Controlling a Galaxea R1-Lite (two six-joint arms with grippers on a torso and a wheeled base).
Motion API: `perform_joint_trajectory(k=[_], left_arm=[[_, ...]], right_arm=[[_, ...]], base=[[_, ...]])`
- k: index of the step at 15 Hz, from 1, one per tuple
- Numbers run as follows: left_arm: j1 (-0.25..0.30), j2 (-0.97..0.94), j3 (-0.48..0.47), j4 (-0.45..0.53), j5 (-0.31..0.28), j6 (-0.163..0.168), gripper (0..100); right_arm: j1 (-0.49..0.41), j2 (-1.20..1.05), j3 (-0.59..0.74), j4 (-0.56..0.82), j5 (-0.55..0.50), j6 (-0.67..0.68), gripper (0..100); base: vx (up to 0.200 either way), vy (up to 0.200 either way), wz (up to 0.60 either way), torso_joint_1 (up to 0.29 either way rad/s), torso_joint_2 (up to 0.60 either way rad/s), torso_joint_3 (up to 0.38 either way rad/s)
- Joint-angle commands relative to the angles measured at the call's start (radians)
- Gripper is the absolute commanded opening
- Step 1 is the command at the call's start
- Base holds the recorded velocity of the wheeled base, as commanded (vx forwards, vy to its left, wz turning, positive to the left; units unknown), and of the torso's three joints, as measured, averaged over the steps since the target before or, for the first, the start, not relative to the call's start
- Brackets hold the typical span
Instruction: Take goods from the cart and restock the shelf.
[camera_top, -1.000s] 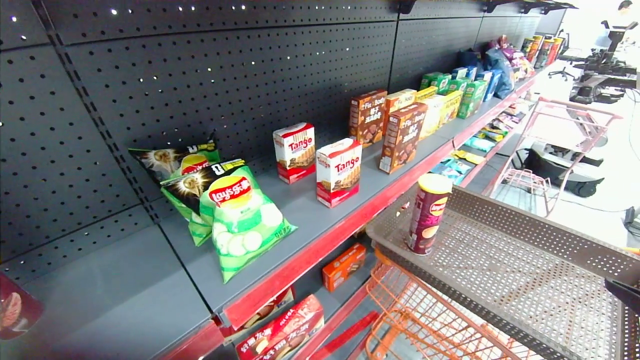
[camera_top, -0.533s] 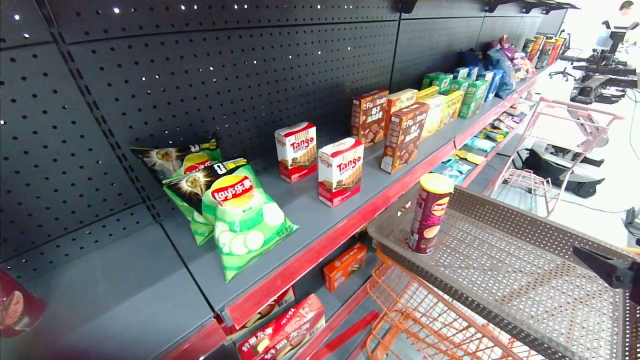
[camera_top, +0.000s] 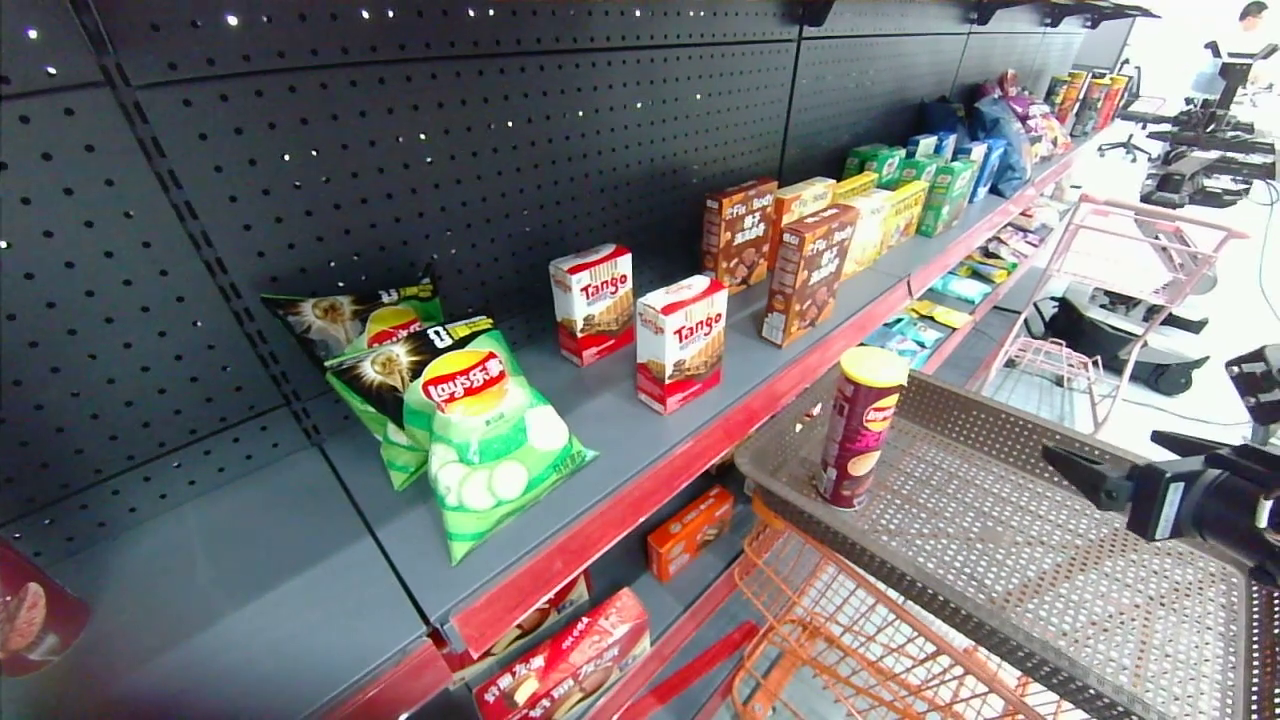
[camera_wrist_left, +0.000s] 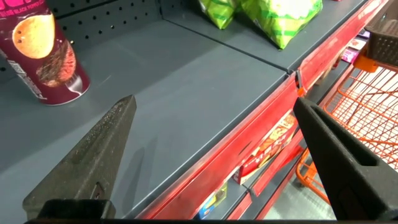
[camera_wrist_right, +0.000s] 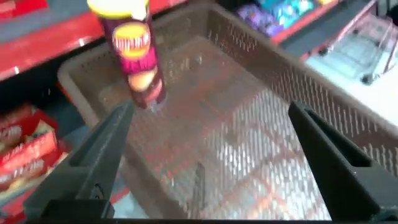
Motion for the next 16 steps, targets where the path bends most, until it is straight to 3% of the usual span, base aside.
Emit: perform_joint_trajectory(k=[1,6,9,11,16], left_arm=[[0.000,0.000,0.000,0.000,0.000,-0.001,100],[0.000,0.000,0.000,0.000,0.000,-0.001,100],[0.000,0.000,0.000,0.000,0.000,0.001,100],[0.000,0.000,0.000,0.000,0.000,-0.001,100],[0.000,0.000,0.000,0.000,0.000,-0.001,100]], right_arm=[[0.039,0.186,-0.022,-0.139,0.002,0.001,100],[0.096,0.407,-0.107,-0.289,0.006,0.001,100],[0.108,0.476,-0.159,-0.338,0.091,0.001,100],[0.134,0.531,-0.183,-0.384,0.094,0.007,100],[0.136,0.634,-0.291,-0.415,0.103,0.016,100]], base=[[0.000,0.000,0.00,0.000,0.00,0.000],[0.000,0.000,0.00,0.000,0.00,0.000],[0.000,0.000,0.00,0.000,0.00,0.000],[0.000,0.000,0.00,0.000,0.00,0.000],[0.000,0.000,0.00,0.000,0.00,0.000]])
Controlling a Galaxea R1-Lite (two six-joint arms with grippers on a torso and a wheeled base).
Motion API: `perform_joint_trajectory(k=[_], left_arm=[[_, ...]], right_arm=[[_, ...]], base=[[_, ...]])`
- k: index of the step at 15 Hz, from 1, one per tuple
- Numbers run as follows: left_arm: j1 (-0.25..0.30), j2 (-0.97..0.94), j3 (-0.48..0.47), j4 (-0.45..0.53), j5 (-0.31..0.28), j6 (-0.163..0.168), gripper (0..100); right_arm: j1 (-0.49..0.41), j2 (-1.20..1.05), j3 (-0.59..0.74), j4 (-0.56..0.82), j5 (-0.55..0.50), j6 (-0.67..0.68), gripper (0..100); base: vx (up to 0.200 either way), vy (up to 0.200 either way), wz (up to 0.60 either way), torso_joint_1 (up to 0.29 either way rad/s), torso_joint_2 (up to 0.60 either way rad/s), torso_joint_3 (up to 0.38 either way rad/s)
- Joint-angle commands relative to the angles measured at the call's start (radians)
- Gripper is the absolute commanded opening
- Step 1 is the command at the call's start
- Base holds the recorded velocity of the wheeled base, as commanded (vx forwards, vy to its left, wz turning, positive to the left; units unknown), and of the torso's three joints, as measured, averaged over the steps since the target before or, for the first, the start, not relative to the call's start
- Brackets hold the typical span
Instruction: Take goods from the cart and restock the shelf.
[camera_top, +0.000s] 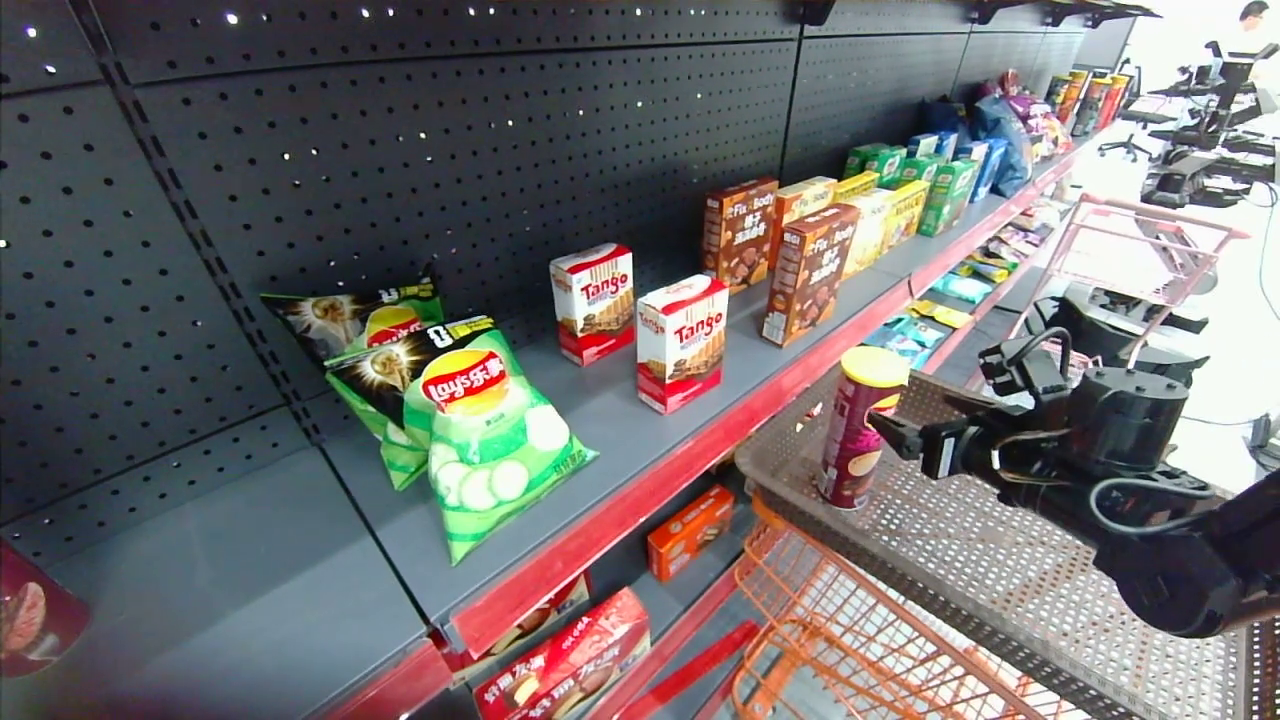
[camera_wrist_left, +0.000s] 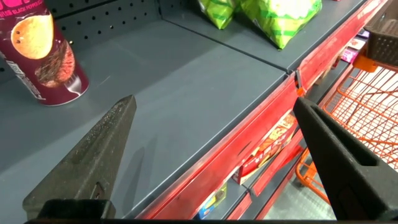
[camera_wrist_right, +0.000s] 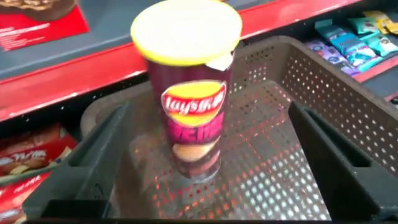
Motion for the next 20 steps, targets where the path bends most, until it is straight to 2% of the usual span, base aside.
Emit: perform_joint_trajectory(k=[1,5,12,18,19,20], left_arm=[[0.000,0.000,0.000,0.000,0.000,0.001,100],[-0.001,0.000,0.000,0.000,0.000,-0.001,100],[-0.001,0.000,0.000,0.000,0.000,0.001,100],[-0.001,0.000,0.000,0.000,0.000,-0.001,100],[0.000,0.000,0.000,0.000,0.000,-0.001,100],[-0.001,0.000,0.000,0.000,0.000,-0.001,100]], right_arm=[[-0.001,0.066,-0.048,-0.008,0.021,-0.002,100],[0.008,0.170,-0.128,-0.059,0.078,-0.002,100],[0.007,0.327,-0.324,-0.085,0.080,0.000,100],[0.007,0.345,-0.341,-0.085,0.086,0.000,100],[0.004,0.345,-0.346,-0.087,0.103,0.000,0],[0.002,0.342,-0.351,-0.085,0.117,0.000,0]], base=[[0.000,0.000,0.00,0.000,0.00,0.000],[0.000,0.000,0.00,0.000,0.00,0.000],[0.000,0.000,0.00,0.000,0.00,0.000],[0.000,0.000,0.00,0.000,0.00,0.000],[0.000,0.000,0.00,0.000,0.00,0.000],[0.000,0.000,0.00,0.000,0.00,0.000]])
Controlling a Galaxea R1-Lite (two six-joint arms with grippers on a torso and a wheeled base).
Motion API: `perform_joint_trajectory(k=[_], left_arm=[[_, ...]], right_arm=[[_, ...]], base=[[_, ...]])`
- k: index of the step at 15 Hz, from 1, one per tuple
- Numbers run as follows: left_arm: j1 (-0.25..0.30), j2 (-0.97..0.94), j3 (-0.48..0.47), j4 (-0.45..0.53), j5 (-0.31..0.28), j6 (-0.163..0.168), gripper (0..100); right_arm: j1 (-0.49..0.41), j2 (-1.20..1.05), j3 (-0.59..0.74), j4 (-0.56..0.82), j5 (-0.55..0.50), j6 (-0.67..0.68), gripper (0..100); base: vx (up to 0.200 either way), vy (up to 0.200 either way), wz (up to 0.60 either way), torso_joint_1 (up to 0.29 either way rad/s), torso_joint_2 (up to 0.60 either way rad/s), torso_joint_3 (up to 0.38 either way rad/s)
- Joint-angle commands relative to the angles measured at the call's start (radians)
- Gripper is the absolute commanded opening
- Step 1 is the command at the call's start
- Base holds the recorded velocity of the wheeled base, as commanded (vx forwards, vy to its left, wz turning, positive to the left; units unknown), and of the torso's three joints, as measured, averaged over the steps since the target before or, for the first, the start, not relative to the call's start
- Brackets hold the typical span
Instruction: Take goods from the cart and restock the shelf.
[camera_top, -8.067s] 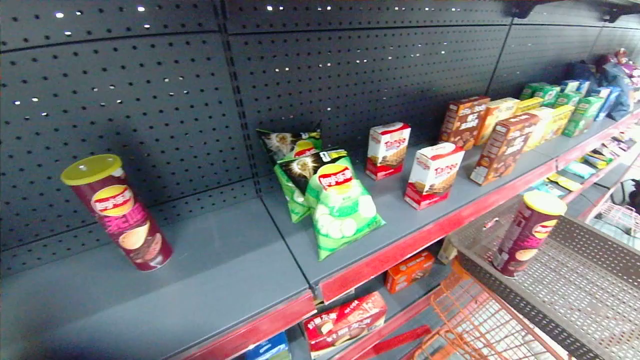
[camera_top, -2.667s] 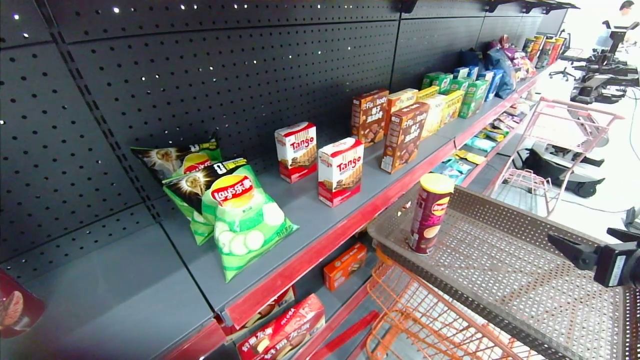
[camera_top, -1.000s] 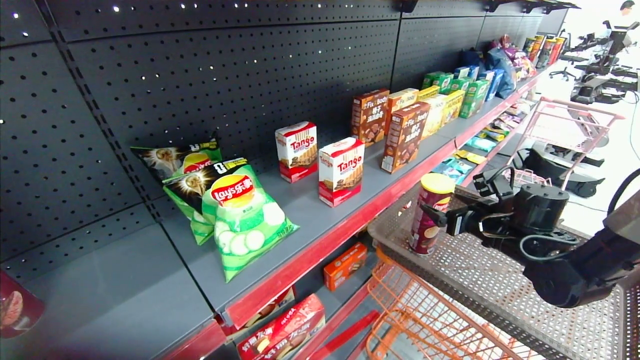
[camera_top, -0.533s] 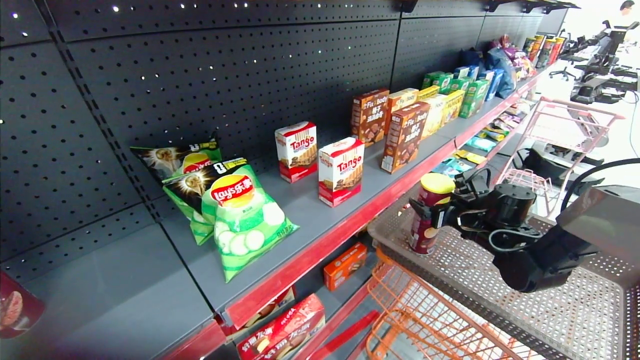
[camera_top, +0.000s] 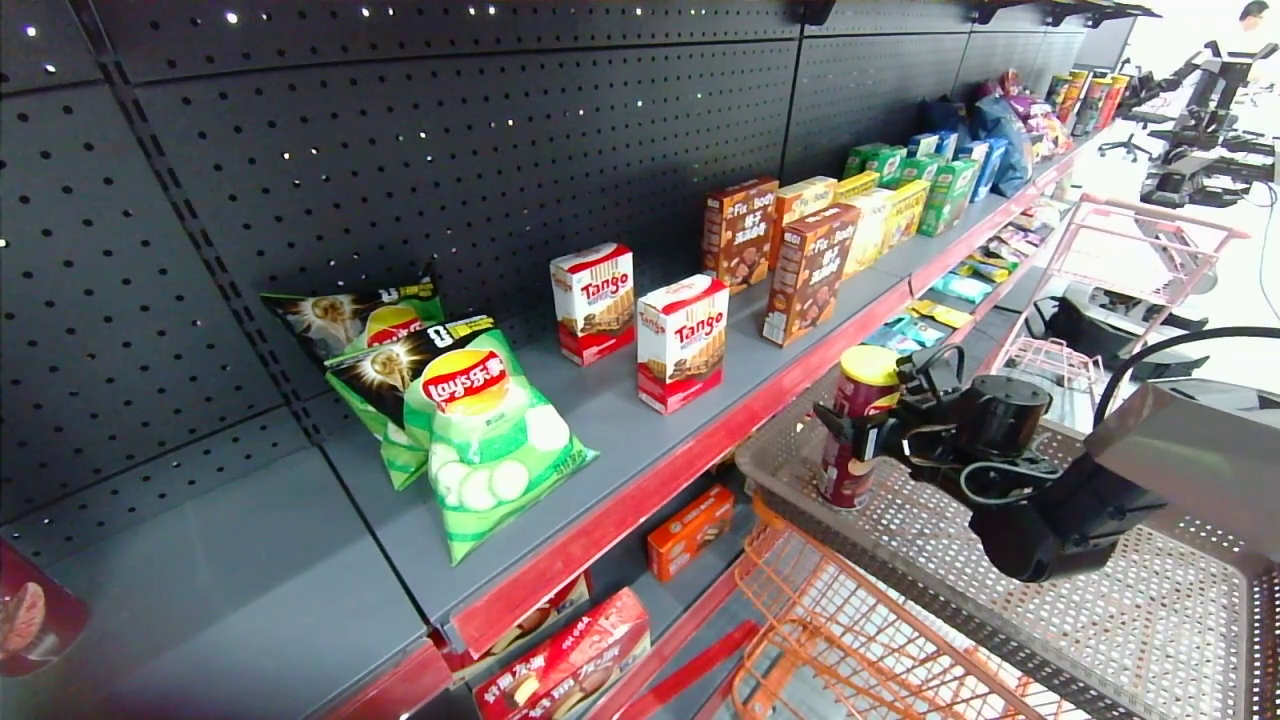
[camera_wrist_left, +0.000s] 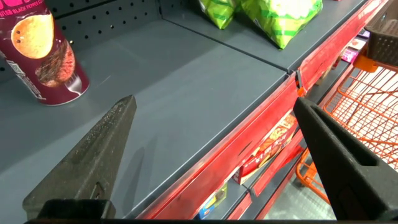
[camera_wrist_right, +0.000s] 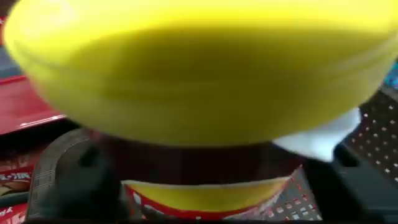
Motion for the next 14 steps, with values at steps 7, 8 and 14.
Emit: perform_joint_trajectory(k=[7,8,14], left_arm=[[-0.001,0.000,0.000,0.000,-0.001,-0.001,100],[0.000,0.000,0.000,0.000,-0.001,-0.001,100],[0.000,0.000,0.000,0.000,-0.001,0.001,100]], right_arm=[[-0.011,-0.133,0.040,0.010,-0.005,0.023,0],[-0.015,-0.190,0.066,0.035,-0.013,0.029,0],[-0.143,-0.501,0.168,0.285,-0.097,0.072,0]], base=[[0.000,0.000,0.00,0.000,0.00,0.000],[0.000,0.000,0.00,0.000,0.00,0.000],[0.000,0.000,0.00,0.000,0.00,0.000]])
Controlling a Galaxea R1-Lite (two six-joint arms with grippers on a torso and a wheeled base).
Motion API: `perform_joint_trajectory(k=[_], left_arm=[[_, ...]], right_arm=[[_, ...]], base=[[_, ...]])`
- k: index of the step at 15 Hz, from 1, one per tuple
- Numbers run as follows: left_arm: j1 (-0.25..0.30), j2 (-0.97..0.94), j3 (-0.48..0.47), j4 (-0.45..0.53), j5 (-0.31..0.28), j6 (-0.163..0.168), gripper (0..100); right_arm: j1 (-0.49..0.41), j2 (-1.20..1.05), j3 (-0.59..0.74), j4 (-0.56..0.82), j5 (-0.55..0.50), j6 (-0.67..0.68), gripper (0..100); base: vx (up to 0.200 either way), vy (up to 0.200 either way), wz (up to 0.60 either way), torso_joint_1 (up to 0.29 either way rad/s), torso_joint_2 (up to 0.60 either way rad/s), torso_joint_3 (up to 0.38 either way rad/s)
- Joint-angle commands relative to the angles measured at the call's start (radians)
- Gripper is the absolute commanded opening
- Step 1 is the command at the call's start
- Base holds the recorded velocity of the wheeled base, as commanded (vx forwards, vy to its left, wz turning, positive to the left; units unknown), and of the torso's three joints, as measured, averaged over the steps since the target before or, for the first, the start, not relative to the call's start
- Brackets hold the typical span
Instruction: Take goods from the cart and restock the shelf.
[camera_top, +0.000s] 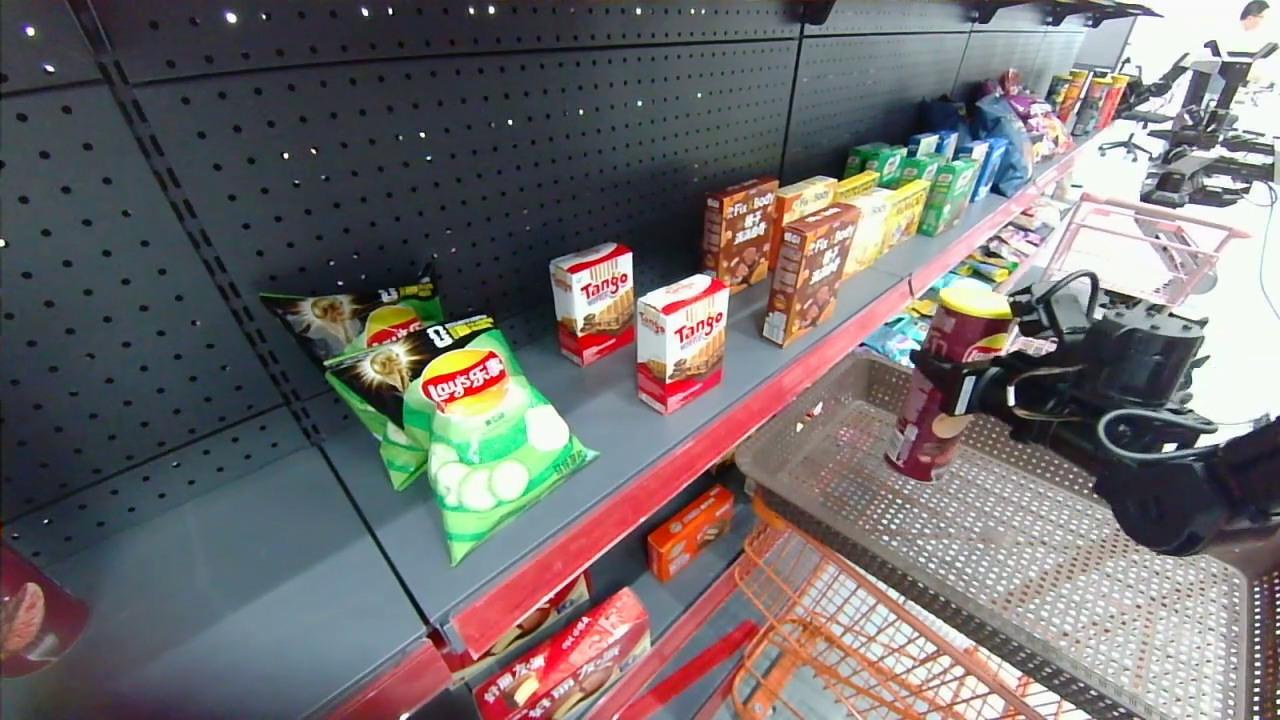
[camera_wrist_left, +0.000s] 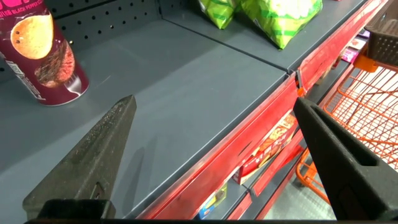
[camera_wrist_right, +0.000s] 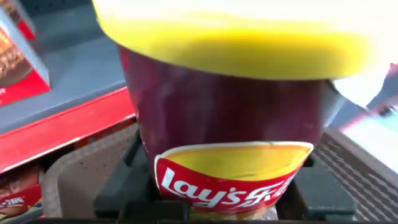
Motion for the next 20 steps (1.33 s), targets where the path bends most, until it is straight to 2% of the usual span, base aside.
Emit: perform_joint_trajectory(k=[1,6,8,11,13,16,20], left_arm=[[0.000,0.000,0.000,0.000,0.000,-0.001,100],[0.000,0.000,0.000,0.000,0.000,0.001,100],[0.000,0.000,0.000,0.000,0.000,0.001,100],[-0.001,0.000,0.000,0.000,0.000,-0.001,100],[0.000,0.000,0.000,0.000,0.000,-0.001,100],[0.000,0.000,0.000,0.000,0.001,-0.001,100],[0.000,0.000,0.000,0.000,0.000,0.001,100]], right_arm=[[-0.058,-0.221,0.049,0.127,-0.015,0.040,0],[-0.071,-0.517,0.122,0.391,-0.180,0.053,0],[-0.096,-0.582,0.197,0.405,-0.220,0.052,0],[-0.101,-0.720,0.293,0.443,-0.212,0.079,0],[-0.104,-0.848,0.299,0.552,-0.205,0.092,0],[-0.133,-0.991,0.300,0.723,-0.107,0.090,0],[-0.134,-1.025,0.331,0.739,-0.079,0.064,0]], base=[[0.000,0.000,0.00,0.000,0.00,0.000],[0.000,0.000,0.00,0.000,0.00,0.000],[0.000,0.000,0.00,0.000,0.00,0.000],[0.000,0.000,0.00,0.000,0.00,0.000],[0.000,0.000,0.00,0.000,0.00,0.000],[0.000,0.000,0.00,0.000,0.00,0.000],[0.000,0.000,0.00,0.000,0.00,0.000]])
